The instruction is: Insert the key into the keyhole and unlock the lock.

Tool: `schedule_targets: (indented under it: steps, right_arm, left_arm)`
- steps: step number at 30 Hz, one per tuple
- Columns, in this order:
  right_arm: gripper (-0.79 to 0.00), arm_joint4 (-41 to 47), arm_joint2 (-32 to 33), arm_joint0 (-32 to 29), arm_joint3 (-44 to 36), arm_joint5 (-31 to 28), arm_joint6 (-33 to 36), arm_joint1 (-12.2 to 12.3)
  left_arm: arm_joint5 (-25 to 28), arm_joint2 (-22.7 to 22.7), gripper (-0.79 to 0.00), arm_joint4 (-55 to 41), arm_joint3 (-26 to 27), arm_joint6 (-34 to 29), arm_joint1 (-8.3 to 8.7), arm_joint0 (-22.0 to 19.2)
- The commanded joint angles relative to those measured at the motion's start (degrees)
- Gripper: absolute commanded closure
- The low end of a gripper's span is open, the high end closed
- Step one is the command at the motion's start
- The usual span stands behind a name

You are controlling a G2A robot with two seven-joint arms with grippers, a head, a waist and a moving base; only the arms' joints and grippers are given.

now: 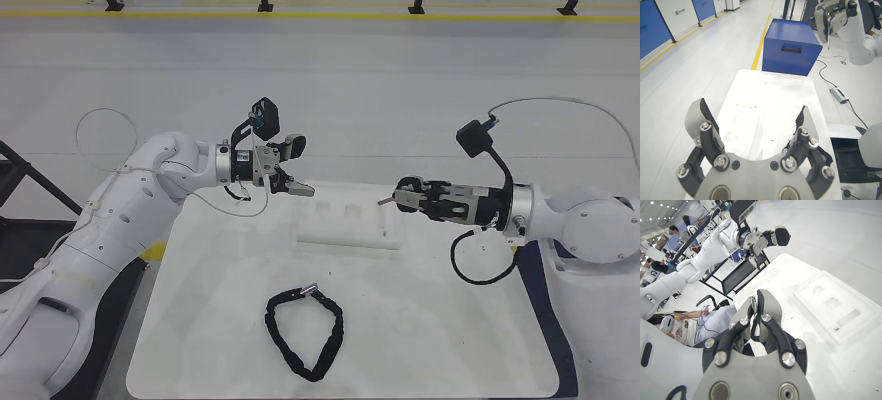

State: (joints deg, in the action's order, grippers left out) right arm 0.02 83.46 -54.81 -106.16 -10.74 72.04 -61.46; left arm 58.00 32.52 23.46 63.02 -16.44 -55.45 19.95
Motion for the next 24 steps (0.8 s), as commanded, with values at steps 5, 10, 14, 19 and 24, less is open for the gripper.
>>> schedule_targets:
  steps: [5,10,14,19,24]
  right_arm:
    - [0.000,-0.51,2.19,-2.13,0.39,0.74,1.32,0.85]
    - [0.000,-0.51,2.19,-2.13,0.39,0.74,1.32,0.85]
    - [0.000,-0.51,2.19,-2.13,0.39,0.74,1.32,0.85]
    - [0.000,-0.51,2.19,-2.13,0.39,0.74,1.32,0.85]
    - [0.000,-0.51,2.19,-2.13,0.39,0.74,1.32,0.85]
  left_arm:
    - [0.00,0.00,-0.785,-0.01,0.00,0.00,0.00,0.00]
    - [0.00,0.00,-0.785,-0.01,0.00,0.00,0.00,0.00]
    - [0.00,0.00,-0.785,-0.01,0.00,0.00,0.00,0.00]
    - [0.00,0.00,-0.785,-0.01,0.00,0.00,0.00,0.00]
    - [-4.35,-0.13,-0.785,7.55,2.24,-0.55,0.09,3.04]
